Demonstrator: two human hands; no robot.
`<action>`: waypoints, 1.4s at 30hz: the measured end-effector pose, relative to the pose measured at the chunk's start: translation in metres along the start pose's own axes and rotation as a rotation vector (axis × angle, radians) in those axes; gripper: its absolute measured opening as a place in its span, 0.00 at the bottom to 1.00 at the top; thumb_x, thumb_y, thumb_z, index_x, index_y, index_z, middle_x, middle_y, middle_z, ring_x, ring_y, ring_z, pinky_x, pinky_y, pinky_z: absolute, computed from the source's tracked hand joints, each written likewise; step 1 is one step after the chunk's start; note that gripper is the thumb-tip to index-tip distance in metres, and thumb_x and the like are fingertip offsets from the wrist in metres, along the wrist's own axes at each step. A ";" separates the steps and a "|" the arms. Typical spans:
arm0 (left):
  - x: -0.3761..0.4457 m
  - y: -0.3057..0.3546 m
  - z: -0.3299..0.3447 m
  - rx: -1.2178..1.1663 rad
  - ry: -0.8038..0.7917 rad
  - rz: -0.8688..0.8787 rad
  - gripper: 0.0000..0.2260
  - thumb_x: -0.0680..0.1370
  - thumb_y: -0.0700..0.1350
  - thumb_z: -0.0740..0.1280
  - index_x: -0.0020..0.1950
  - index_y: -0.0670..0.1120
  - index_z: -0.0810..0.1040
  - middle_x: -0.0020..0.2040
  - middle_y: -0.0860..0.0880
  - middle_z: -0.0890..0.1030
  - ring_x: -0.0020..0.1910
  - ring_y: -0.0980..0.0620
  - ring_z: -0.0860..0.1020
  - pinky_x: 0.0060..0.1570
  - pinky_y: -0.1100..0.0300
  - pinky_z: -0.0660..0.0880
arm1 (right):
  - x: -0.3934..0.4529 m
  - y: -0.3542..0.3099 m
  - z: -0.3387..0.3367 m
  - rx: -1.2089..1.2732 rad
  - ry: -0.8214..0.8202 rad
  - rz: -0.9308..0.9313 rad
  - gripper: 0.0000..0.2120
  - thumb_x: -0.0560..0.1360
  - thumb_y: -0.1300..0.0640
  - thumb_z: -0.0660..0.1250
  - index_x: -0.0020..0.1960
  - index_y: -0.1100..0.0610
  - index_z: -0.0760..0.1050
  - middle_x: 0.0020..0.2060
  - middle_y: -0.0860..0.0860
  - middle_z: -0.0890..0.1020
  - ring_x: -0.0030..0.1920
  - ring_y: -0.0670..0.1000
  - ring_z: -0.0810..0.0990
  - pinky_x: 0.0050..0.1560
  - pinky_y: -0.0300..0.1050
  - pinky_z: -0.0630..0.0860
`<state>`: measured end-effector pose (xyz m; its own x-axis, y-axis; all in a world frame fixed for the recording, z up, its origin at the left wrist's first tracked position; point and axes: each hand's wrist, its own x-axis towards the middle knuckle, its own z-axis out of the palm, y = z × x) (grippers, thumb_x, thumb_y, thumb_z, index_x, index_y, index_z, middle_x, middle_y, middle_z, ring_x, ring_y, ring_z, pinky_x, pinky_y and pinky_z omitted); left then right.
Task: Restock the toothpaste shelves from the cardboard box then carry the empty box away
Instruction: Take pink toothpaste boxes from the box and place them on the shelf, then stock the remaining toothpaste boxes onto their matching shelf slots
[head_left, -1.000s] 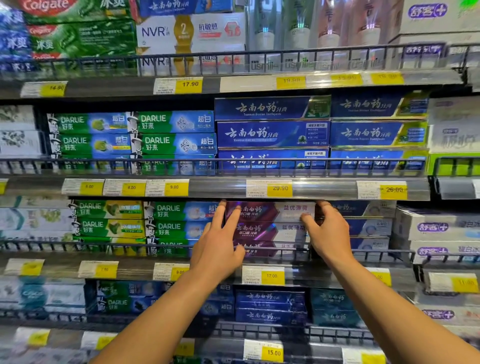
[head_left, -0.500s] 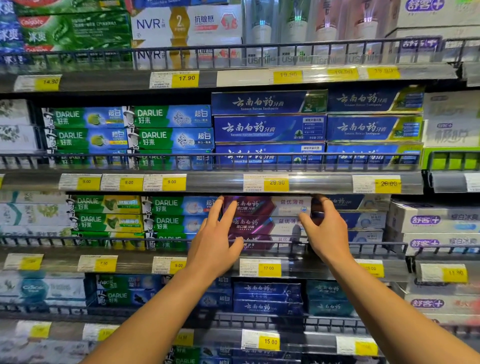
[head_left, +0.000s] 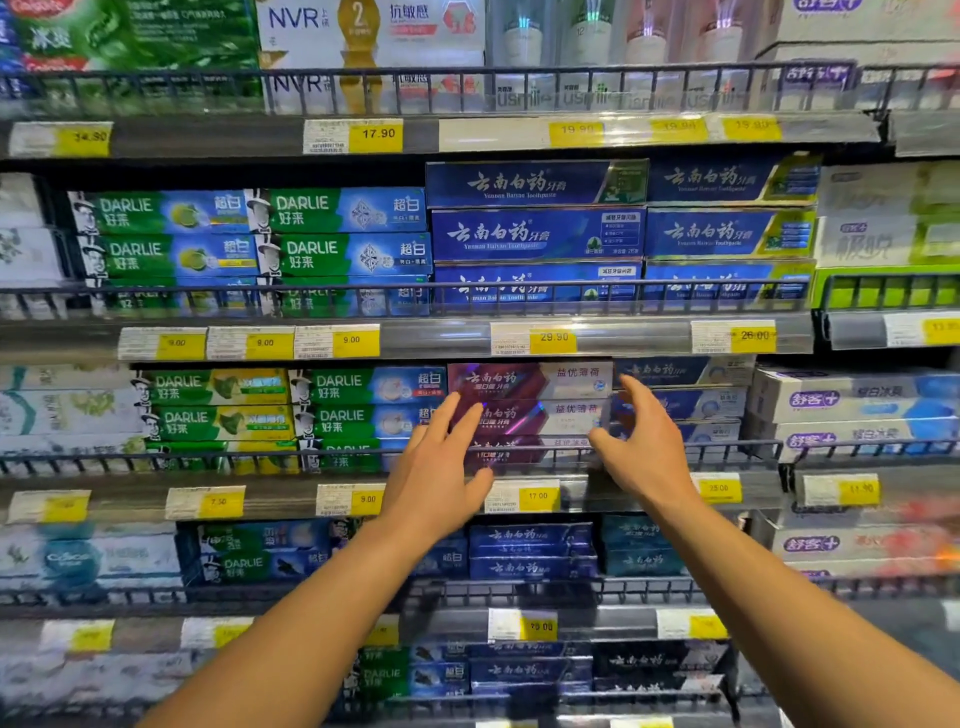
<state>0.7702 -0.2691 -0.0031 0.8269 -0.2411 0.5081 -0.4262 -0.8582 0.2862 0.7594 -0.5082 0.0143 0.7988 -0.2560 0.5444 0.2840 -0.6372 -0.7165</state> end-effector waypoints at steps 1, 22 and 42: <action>-0.004 0.001 0.000 -0.020 0.002 0.007 0.33 0.79 0.56 0.63 0.79 0.58 0.50 0.80 0.57 0.45 0.78 0.44 0.53 0.72 0.48 0.62 | -0.006 0.000 -0.002 -0.010 0.004 0.000 0.33 0.75 0.55 0.69 0.76 0.51 0.59 0.70 0.51 0.70 0.65 0.53 0.72 0.64 0.55 0.72; -0.217 0.104 0.169 -0.296 -0.476 -0.082 0.27 0.79 0.52 0.66 0.76 0.47 0.64 0.73 0.46 0.69 0.71 0.44 0.66 0.68 0.52 0.63 | -0.296 0.157 -0.039 -0.250 -0.396 0.448 0.31 0.73 0.50 0.70 0.73 0.57 0.66 0.66 0.55 0.74 0.64 0.56 0.74 0.65 0.51 0.70; -0.381 0.283 0.446 -0.284 -0.826 -0.589 0.22 0.76 0.47 0.70 0.69 0.45 0.73 0.64 0.46 0.78 0.61 0.46 0.77 0.60 0.57 0.70 | -0.443 0.487 -0.172 -0.275 -0.808 0.752 0.24 0.73 0.54 0.69 0.68 0.56 0.71 0.62 0.54 0.77 0.62 0.55 0.76 0.63 0.48 0.71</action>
<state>0.4986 -0.6220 -0.4779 0.8789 -0.1463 -0.4540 0.1421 -0.8282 0.5421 0.4526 -0.8305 -0.5010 0.8536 -0.1608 -0.4955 -0.4584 -0.6836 -0.5679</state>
